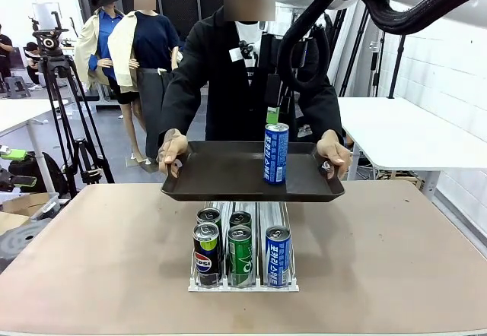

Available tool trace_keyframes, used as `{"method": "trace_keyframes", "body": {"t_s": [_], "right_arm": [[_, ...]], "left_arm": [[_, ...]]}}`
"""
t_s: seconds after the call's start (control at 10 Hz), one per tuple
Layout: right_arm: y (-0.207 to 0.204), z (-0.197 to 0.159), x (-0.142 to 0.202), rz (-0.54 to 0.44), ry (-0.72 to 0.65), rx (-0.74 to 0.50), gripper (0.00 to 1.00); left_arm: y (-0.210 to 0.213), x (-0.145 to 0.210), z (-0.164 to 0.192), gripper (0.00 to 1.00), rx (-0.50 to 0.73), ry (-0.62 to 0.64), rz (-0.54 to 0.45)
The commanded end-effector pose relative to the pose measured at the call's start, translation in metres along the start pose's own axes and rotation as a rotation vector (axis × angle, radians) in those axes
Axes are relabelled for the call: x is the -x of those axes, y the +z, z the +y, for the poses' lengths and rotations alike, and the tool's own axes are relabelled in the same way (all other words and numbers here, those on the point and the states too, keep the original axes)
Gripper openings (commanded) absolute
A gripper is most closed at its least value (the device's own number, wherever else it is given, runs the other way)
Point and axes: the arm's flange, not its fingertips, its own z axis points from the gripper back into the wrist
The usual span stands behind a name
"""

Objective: Retrieve and hand over the desired beverage to the person.
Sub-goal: Place the picked can on the Handle tray extended by the person, then pick up another can of the same type that the person held from the Automatic Can Dispenser.

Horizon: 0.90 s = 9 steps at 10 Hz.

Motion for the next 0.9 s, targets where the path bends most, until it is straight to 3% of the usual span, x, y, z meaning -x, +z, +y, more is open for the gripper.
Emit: {"method": "trace_keyframes", "body": {"t_s": [0.0, 0.1, 0.8], "right_arm": [[0.0006, 0.0026, -0.0076, 0.038, -0.09, 0.111, 1.0], [0.0, 0.0, 0.0, 0.0, 0.0, 0.0, 1.0], [0.0, 0.0, 0.0, 0.0, 0.0, 0.0, 1.0]], "left_arm": [[0.002, 0.0, -0.0009, 1.0, -0.006, -0.003, 0.0], [0.002, 0.0, -0.0009, 1.0, -0.006, -0.003, 0.0], [0.002, 0.0, -0.0009, 1.0, -0.006, -0.003, 0.0]]}}
